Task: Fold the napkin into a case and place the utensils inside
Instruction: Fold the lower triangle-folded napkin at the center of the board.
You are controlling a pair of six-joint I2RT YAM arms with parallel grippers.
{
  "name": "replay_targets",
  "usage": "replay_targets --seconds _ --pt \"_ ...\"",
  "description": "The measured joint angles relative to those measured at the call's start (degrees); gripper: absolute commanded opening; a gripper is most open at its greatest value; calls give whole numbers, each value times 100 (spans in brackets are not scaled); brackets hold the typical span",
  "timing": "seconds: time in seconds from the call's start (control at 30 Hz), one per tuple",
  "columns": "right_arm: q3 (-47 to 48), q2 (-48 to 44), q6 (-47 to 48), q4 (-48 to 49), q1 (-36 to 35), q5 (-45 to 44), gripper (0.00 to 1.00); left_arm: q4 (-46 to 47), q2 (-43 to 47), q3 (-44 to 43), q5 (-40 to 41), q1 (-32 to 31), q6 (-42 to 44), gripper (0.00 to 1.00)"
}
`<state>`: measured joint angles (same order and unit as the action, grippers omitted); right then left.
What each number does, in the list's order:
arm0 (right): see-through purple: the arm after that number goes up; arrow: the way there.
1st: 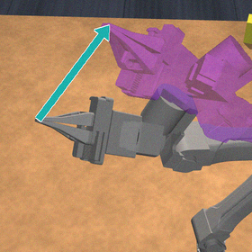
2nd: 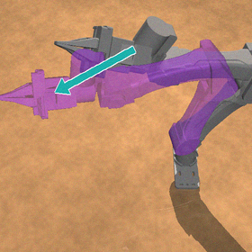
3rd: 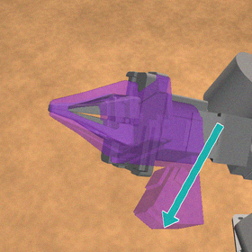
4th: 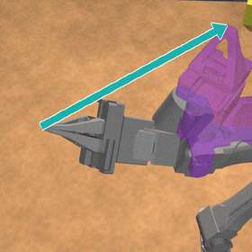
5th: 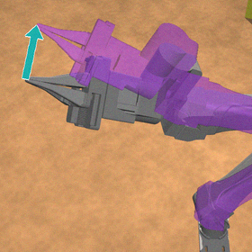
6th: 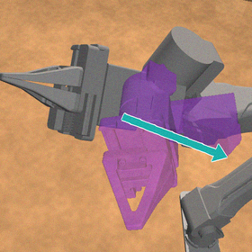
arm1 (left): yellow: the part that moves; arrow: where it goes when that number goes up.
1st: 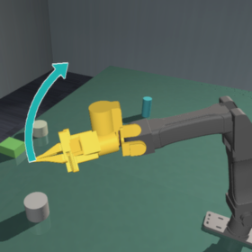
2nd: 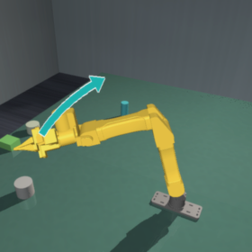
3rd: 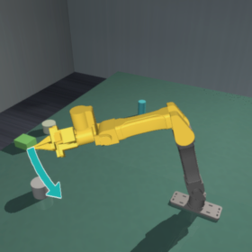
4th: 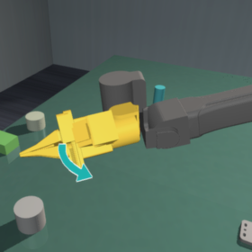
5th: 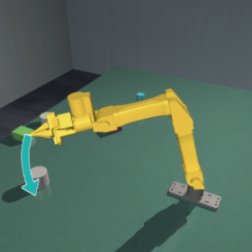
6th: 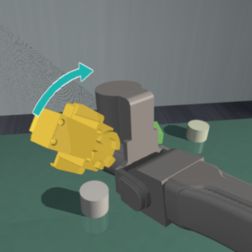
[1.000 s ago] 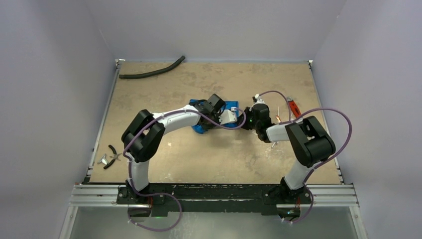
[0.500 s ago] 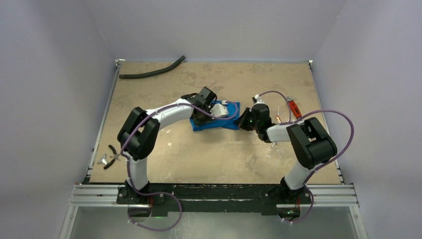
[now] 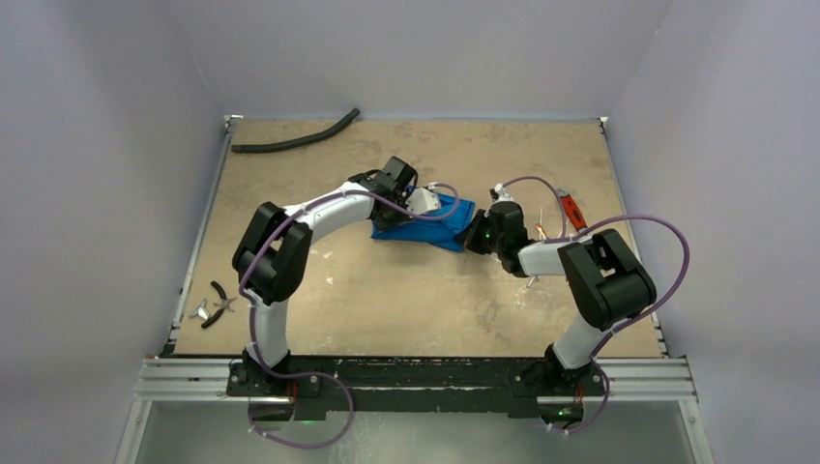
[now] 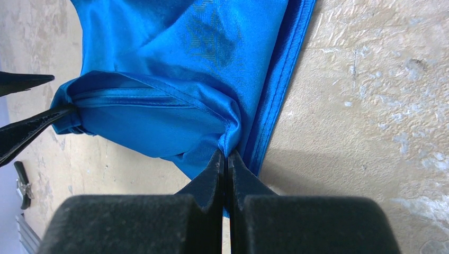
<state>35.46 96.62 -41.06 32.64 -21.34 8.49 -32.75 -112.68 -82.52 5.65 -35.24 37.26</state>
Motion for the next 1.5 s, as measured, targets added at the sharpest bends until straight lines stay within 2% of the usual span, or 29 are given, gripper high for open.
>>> replay_targets --seconds 0.03,0.1,0.2,0.27,0.43,0.7,1.1,1.17,1.23,1.3,1.37,1.5 --pt "0 -15 -2 -20 0 -2 0 -42 -2 -20 -20 0 -17 48" --pt "0 -31 0 -52 2 -2 0 -166 -2 -92 -87 0 -96 53" --pt "0 -31 0 -66 2 -4 0 -369 -2 -247 -192 11 -396 82" --pt "0 -31 0 -66 2 -2 0 -444 22 -297 -293 26 -619 87" --pt "0 -31 0 -68 2 -2 0 -632 170 -282 -566 63 -1060 93" --pt "0 -31 -2 -76 2 -2 0 -758 192 -68 -1115 72 -1451 97" --pt "0 -46 -4 -109 2 -2 0 -197 144 378 -527 74 -684 98" --pt "0 -74 -2 -149 2 -2 0 -87 111 378 -518 74 -527 92" --pt "0 -120 7 -216 2 0 0 -48 81 378 -540 74 -400 79" --pt "0 -142 15 -260 2 0 0 -55 59 378 -625 76 -245 54" --pt "0 -144 20 -284 4 2 0 -127 26 354 -732 76 -111 38" --pt "0 -144 26 -304 4 11 0 -455 -188 90 -890 79 116 31"
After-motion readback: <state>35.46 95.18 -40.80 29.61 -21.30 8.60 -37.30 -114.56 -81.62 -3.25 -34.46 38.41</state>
